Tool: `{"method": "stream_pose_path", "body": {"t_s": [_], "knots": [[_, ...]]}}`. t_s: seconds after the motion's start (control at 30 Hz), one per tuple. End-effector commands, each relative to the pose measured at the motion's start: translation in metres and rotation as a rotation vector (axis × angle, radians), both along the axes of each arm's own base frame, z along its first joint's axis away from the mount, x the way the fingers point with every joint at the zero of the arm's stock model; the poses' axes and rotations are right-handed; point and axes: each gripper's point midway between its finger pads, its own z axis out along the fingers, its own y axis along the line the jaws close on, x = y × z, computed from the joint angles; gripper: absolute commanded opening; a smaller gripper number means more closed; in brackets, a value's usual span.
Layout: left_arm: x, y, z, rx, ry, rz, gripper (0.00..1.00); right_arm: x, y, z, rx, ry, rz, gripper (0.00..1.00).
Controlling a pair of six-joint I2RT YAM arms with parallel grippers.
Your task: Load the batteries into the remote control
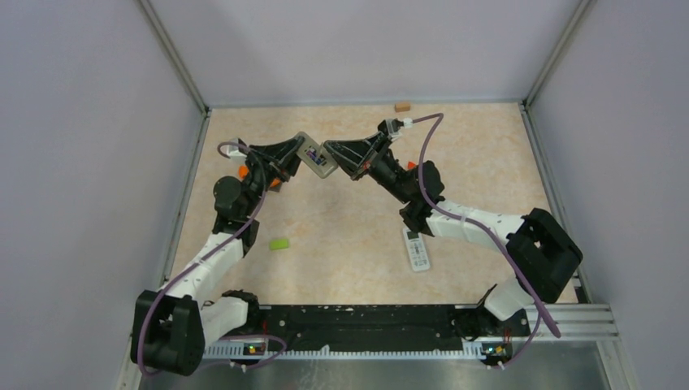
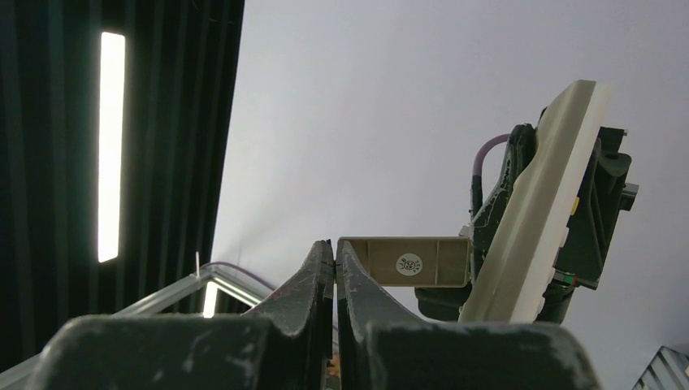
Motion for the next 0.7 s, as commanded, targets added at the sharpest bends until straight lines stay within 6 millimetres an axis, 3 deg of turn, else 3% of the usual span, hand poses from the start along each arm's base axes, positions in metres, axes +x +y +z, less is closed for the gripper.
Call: {"method": "stream_pose_path", "body": {"t_s": [0.0,0.67], "knots": [[-0.013,0.002,0.018,-0.066,-0.042,-0.023,0.00,-0.014,-0.009,0.018,0.076,-0.048,0.015,0.00],[-0.010,0.008,0.016,-0.077,-0.016,0.016,0.00,-0.015,-0.020,0.003,0.067,0.001,-0.011,0.06]]}}
